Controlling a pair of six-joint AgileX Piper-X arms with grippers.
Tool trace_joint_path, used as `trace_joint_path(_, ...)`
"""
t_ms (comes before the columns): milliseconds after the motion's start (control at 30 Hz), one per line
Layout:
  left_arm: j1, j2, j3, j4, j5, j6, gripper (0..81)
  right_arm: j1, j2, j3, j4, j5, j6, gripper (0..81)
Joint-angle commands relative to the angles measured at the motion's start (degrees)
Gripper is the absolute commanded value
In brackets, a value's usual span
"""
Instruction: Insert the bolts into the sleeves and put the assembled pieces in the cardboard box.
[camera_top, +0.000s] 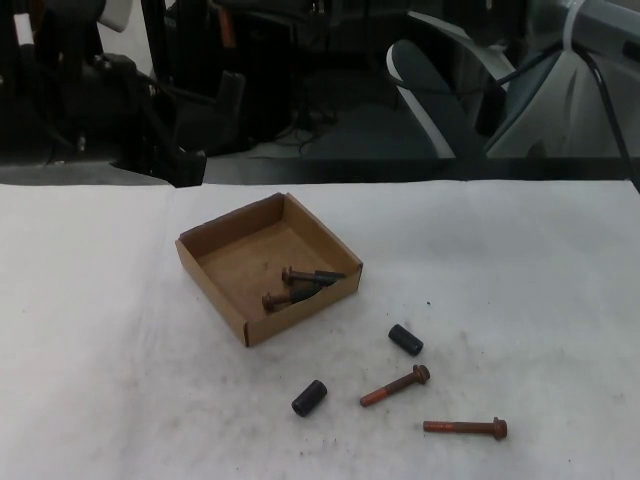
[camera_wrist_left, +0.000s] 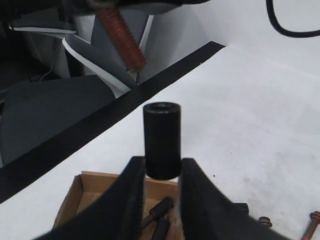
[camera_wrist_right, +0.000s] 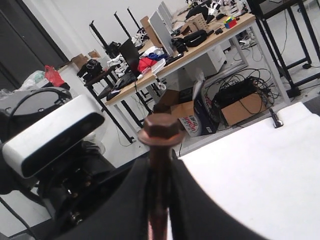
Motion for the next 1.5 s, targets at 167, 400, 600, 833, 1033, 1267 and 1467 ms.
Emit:
trace_joint_path(167,0.89,-0.27,-0.13,-2.05,-0.74,0.11,0.8,0.02,-1.05,-0.21,-0.15,-1.19,0.14,0.2)
trace_joint_path(400,1.87,-0.27,-0.13,-2.05,-0.74,0.11,0.8,0.48,-1.05,-0.21,-0.15,-1.46,0.42,0.2)
trace_joint_path(600,1.84,-0.27,-0.13,-2.05,-0.74,-0.49,0.8,1.99,-1.05,-0.21,-0.15,-1.45,0.42,0.2)
trace_joint_path(833,1.84,-0.27,-0.13,-2.05,-0.74,-0.94,0.8,2.64,-1.05,-0.21,-0.15,-1.45,0.42,0.2)
trace_joint_path(1033,1.84,-0.27,-0.13,-2.05,-0.74,-0.94,0.8,2.43,-1.05,-0.21,-0.15,-1.45,-0.19,0.2)
trace_joint_path(1267,1.84,-0.27,-0.13,-2.05,-0.74,-0.94,0.8,2.0,-0.9,-0.21,-0.15,-1.6,-1.24,0.2)
trace_joint_path(1467,1.84,-0.27,-0.13,-2.05,-0.74,-0.94,0.8,1.9,0.2,-0.21,0.27,-1.47,-1.31,0.2)
